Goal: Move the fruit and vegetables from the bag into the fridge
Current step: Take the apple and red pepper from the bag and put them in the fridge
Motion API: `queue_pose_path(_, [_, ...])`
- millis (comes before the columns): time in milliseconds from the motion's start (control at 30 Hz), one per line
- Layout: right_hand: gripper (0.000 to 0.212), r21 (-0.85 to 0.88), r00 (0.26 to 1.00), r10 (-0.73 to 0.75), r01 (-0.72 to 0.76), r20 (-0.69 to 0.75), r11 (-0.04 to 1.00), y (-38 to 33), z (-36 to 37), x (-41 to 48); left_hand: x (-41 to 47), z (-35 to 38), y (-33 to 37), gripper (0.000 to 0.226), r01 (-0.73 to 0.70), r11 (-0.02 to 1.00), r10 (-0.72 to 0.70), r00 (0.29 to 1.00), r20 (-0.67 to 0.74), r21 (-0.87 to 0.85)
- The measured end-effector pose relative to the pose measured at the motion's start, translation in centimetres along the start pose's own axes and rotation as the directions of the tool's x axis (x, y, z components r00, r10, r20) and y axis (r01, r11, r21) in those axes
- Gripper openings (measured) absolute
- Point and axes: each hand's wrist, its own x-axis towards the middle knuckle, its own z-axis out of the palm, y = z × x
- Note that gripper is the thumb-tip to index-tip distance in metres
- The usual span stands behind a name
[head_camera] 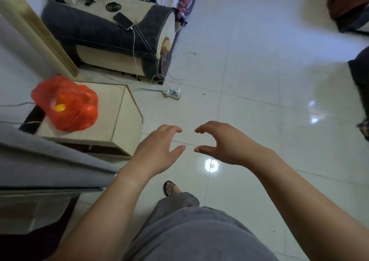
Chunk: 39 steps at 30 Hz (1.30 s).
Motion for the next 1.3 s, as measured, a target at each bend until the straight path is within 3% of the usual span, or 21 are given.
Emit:
queue_pose_path(400, [0.054, -0.006, 0.965, -0.238, 0.240, 0.107, 0.971, 2.2, -6.5, 16.1, 10.4, -6.2, -2.5, 0.046, 0.254, 0.958, -0.273, 0.951, -0.144, -0.135])
queue_pose_path(500, [0.054, -0.021, 0.920, -0.350, 0.359, 0.173, 0.933, 2.0, -8.2, 21.3, 12.5, -7.7, -4.1, 0.046, 0.371, 0.917, -0.395, 0.895, -0.205, -0.147])
queue_pose_path(633, [0.054, -0.032, 0.818, -0.514, 0.539, 0.258, 0.842, 0.8, -11.3, 28.5, 15.4, -10.1, -5.5, 0.044, 0.502, 0.838, -0.546, 0.771, -0.326, -0.216])
queue_pose_path(833, [0.054, -0.031, 0.686, -0.640, 0.690, 0.345, 0.723, -1.1, -13.9, 37.5, 20.7, -11.8, -6.1, 0.041, 0.550, 0.784, -0.619, 0.652, -0.439, -0.287])
queue_pose_path(1133, [0.050, 0.033, 0.503, -0.717, 0.808, 0.483, 0.589, -6.5, -13.7, 46.8, 20.7, -13.5, -11.8, 0.044, 0.700, 0.542, -0.840, 0.437, -0.321, -0.465])
queue_pose_path(1200, [0.051, 0.020, 0.499, -0.714, 0.813, 0.492, 0.582, -8.0, -13.4, 48.9, 21.8, -14.4, -13.9, 0.045, 0.696, 0.529, -0.849, 0.432, -0.305, -0.486])
queue_pose_path(1300, [0.051, -0.020, 0.525, -0.688, 0.802, 0.501, 0.597, -10.3, -13.3, 51.9, 24.3, -16.5, -17.7, 0.048, 0.674, 0.562, -0.826, 0.492, -0.276, -0.480])
